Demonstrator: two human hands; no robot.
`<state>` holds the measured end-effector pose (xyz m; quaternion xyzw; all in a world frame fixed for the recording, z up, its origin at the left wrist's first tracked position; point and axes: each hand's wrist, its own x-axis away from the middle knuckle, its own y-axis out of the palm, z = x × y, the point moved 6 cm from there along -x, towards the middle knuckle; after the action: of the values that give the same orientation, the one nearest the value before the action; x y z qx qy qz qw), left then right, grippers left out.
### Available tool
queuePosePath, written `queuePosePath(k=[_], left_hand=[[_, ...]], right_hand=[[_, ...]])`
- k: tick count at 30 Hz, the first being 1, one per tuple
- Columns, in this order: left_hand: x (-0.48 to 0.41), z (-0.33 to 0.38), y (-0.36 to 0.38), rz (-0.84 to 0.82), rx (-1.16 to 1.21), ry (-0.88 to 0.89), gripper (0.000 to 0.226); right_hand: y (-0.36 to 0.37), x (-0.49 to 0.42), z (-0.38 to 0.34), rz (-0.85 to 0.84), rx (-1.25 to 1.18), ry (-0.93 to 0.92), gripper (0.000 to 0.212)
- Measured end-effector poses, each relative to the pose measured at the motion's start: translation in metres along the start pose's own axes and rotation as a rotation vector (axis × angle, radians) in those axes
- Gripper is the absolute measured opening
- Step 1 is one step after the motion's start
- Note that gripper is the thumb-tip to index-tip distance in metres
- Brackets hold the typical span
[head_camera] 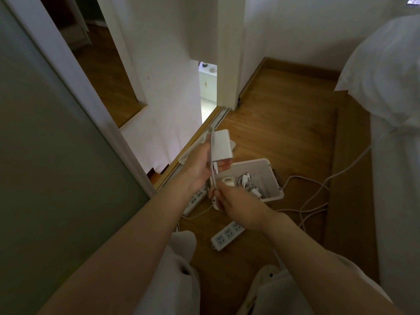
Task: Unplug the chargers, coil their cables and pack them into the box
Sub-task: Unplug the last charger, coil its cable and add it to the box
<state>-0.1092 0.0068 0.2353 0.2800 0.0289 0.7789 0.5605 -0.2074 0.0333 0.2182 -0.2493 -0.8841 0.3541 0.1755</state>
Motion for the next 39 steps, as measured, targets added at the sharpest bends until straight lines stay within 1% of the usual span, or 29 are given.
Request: queuePosePath(k=[2,5,7,9,12,15,17,20,22,25,28,30,34,36,39], left_hand=[[0.003,0.001,0.001,-0.029,0.123,-0.034,0.033],[0.005,0.004,0.000,-0.048,0.084,-0.039,0.034],[0.005,0.005,0.000,-0.079,0.066,-0.036,0.037],[0.006,0.005,0.002,-0.119,0.106,-0.037,0.035],[0.007,0.006,0.006,-0.174,0.180,-0.048,0.032],[0.008,0.006,0.007,-0.286,0.159,-0.076,0.033],[0.010,0.003,0.005,-0.366,0.023,-0.102,0.034],[0.015,-0.007,0.002,-0.440,-0.426,-0.144,0.032],[0.019,-0.014,0.003,-0.507,-0.712,-0.177,0.033],[0.019,-0.017,-0.002,-0.548,-0.927,-0.206,0.046],[0.011,-0.016,-0.020,-0.489,-1.112,-0.168,0.045],[0.002,-0.016,-0.034,-0.398,-1.197,-0.143,0.045],[-0.012,-0.016,-0.046,-0.246,-1.209,-0.076,0.050],[-0.015,-0.017,-0.049,-0.192,-1.242,-0.044,0.047],[-0.022,-0.024,-0.059,-0.131,-1.268,-0.033,0.043]], right_hand=[[0.002,-0.001,0.011,-0.024,0.007,0.047,0.025],[-0.003,-0.001,0.026,-0.010,-0.038,0.103,0.022],[-0.009,-0.001,0.034,0.013,-0.055,0.119,0.026],[-0.009,-0.001,0.039,0.025,-0.090,0.128,0.031],[-0.004,-0.002,0.038,0.014,-0.140,0.136,0.034],[-0.006,-0.002,0.040,0.017,-0.175,0.150,0.035],[-0.011,-0.002,0.043,0.026,-0.133,0.149,0.035],[-0.014,-0.001,0.048,0.005,-0.071,0.157,0.023],[-0.015,0.001,0.054,-0.003,0.000,0.173,0.021],[-0.025,0.005,0.067,0.008,0.134,0.242,0.023],[-0.045,0.009,0.071,0.106,0.256,0.262,0.038],[-0.056,0.012,0.066,0.171,0.289,0.236,0.038],[-0.062,0.013,0.050,0.251,0.377,0.206,0.038],[-0.058,0.013,0.040,0.254,0.382,0.187,0.037],[-0.037,0.011,0.027,0.161,0.314,0.159,0.030]])
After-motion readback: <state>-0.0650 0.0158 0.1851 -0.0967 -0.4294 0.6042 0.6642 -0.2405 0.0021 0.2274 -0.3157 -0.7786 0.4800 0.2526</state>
